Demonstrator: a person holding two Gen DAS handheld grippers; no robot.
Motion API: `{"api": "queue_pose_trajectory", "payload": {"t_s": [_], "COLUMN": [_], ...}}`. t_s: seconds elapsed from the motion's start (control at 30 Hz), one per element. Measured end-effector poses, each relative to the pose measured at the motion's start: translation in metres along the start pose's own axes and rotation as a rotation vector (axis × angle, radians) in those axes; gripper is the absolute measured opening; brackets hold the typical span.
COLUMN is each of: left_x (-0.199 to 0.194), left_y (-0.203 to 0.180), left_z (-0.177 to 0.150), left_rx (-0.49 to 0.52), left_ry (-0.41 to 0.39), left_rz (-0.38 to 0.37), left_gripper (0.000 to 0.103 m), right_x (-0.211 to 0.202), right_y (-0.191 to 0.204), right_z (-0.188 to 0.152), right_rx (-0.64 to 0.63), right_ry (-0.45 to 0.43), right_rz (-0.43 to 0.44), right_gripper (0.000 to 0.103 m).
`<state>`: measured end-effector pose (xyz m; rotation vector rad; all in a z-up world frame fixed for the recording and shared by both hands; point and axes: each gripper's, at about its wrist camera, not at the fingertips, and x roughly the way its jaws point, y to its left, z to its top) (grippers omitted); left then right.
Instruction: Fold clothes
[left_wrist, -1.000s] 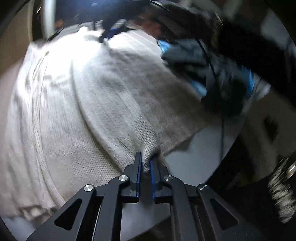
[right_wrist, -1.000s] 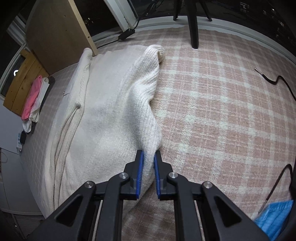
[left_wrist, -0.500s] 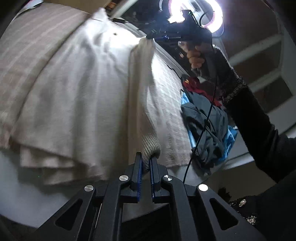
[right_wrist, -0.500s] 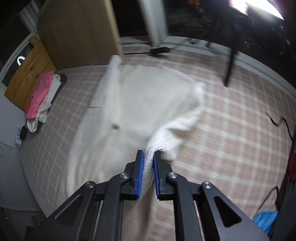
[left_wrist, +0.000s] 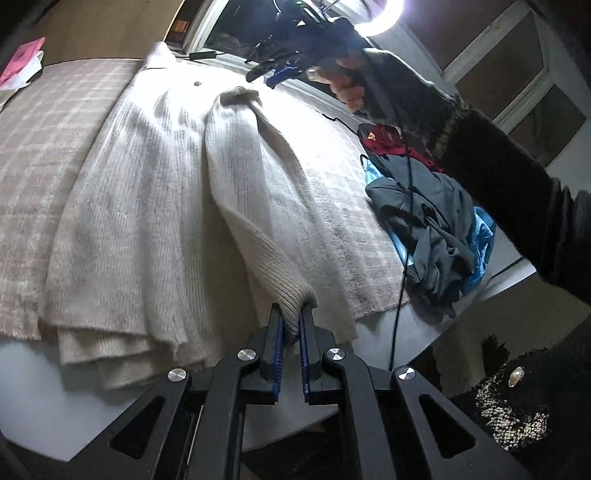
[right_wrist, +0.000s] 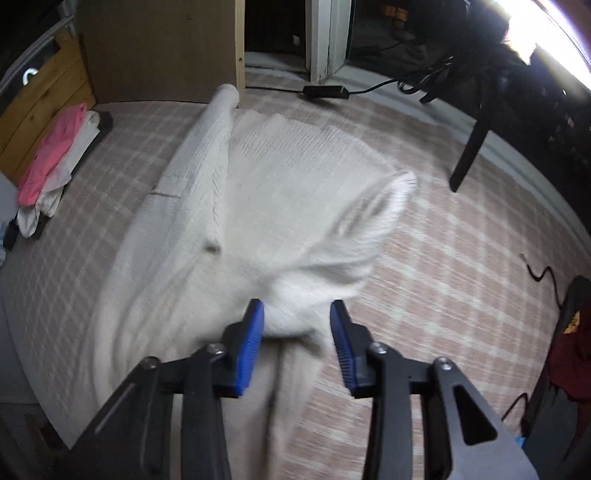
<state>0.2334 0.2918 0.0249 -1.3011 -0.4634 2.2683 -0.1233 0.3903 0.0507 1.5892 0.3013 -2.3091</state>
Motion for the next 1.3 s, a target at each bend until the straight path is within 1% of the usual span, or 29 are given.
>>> {"api": "queue_pose_trajectory", "payload": {"t_s": [0.17, 0.27, 0.33, 0.37, 0.4, 0.43, 0.5, 0.57, 0.63, 0.67, 0.7, 0.73, 0.8, 0.83, 0.87, 0.9, 0.93, 0.97, 1.03, 1.1, 1.17, 1.2, 1.23, 1.27, 1.3], "left_x": [0.002, 0.000, 0.001, 0.002, 0.003, 0.003, 0.004, 0.012, 0.027, 0.035, 0.042, 0.047, 0.043, 0.040, 0.036, 0.033, 0.030, 0.027, 0.027, 0.025, 0.025, 0.026, 0.031, 0.037, 0.044], "left_y": [-0.003, -0.008, -0.015, -0.019, -0.022, -0.027, -0.041, -0.072, -0.095, -0.104, -0.110, -0.113, -0.113, -0.113, -0.111, -0.106, -0.101, -0.095, -0.077, -0.069, -0.077, -0.084, -0.093, -0.102, -0.108], "left_z": [0.005, 0.006, 0.005, 0.005, 0.004, 0.004, 0.002, -0.005, -0.018, -0.026, -0.034, -0.040, -0.040, -0.039, -0.036, -0.031, -0.025, -0.019, -0.002, 0.005, 0.005, 0.004, 0.001, -0.003, -0.008], "left_rx": [0.028, 0.047, 0.076, 0.092, 0.107, 0.133, 0.215, 0.398, 0.552, 0.616, 0.665, 0.693, 0.672, 0.654, 0.633, 0.598, 0.554, 0.510, 0.373, 0.310, 0.330, 0.356, 0.390, 0.429, 0.468], "left_ry": [0.018, 0.016, 0.017, 0.018, 0.019, 0.017, 0.010, 0.009, 0.051, 0.082, 0.114, 0.142, 0.159, 0.163, 0.160, 0.152, 0.144, 0.137, 0.128, 0.103, 0.093, 0.092, 0.101, 0.115, 0.128], "left_rz": [0.033, 0.058, 0.083, 0.096, 0.109, 0.128, 0.185, 0.291, 0.354, 0.373, 0.383, 0.384, 0.369, 0.361, 0.357, 0.351, 0.341, 0.332, 0.312, 0.304, 0.280, 0.265, 0.246, 0.243, 0.253], "left_gripper": [0.007, 0.007, 0.007, 0.007, 0.007, 0.007, 0.007, 0.007, 0.010, 0.013, 0.013, 0.013, 0.015, 0.016, 0.021, 0.025, 0.027, 0.027, 0.027, 0.027, 0.027, 0.030, 0.041, 0.053, 0.055], "right_x": [0.008, 0.021, 0.029, 0.029, 0.027, 0.026, 0.023, 0.021, 0.022, 0.023, 0.024, 0.025, 0.027, 0.027, 0.027, 0.027, 0.027, 0.027, 0.026, 0.025, 0.023, 0.023, 0.023, 0.023, 0.023], "right_y": [0.013, 0.015, 0.011, 0.004, -0.006, -0.015, -0.034, -0.058, -0.072, -0.077, -0.083, -0.088, -0.099, -0.098, -0.096, -0.094, -0.094, -0.095, -0.098, -0.102, -0.106, -0.108, -0.111, -0.113, -0.114], "right_z": [-0.011, -0.013, -0.010, -0.011, -0.013, -0.015, -0.019, -0.025, -0.032, -0.035, -0.038, -0.041, -0.047, -0.049, -0.050, -0.050, -0.050, -0.051, -0.052, -0.054, -0.056, -0.056, -0.057, -0.057, -0.058], "right_rx": [-0.113, -0.126, -0.108, -0.087, -0.063, -0.039, 0.009, 0.067, 0.085, 0.089, 0.093, 0.097, 0.106, 0.099, 0.094, 0.091, 0.096, 0.106, 0.128, 0.157, 0.182, 0.196, 0.213, 0.230, 0.236], "right_ry": [0.025, 0.044, 0.045, 0.042, 0.038, 0.034, 0.027, 0.022, 0.028, 0.032, 0.036, 0.040, 0.047, 0.043, 0.039, 0.036, 0.031, 0.026, 0.015, 0.002, -0.009, -0.014, -0.018, -0.021, -0.021], "right_rz": [-0.023, -0.077, -0.071, -0.044, -0.009, 0.025, 0.093, 0.152, 0.153, 0.150, 0.147, 0.144, 0.137, 0.127, 0.122, 0.120, 0.121, 0.129, 0.151, 0.179, 0.212, 0.231, 0.248, 0.266, 0.271], "right_gripper": [0.037, 0.037, 0.037, 0.034, 0.027, 0.010, 0.010, 0.010, 0.011, 0.019, 0.024, 0.031, 0.032, 0.032, 0.032, 0.032, 0.032, 0.032, 0.031, 0.030, 0.029, 0.029, 0.029, 0.029, 0.029]}}
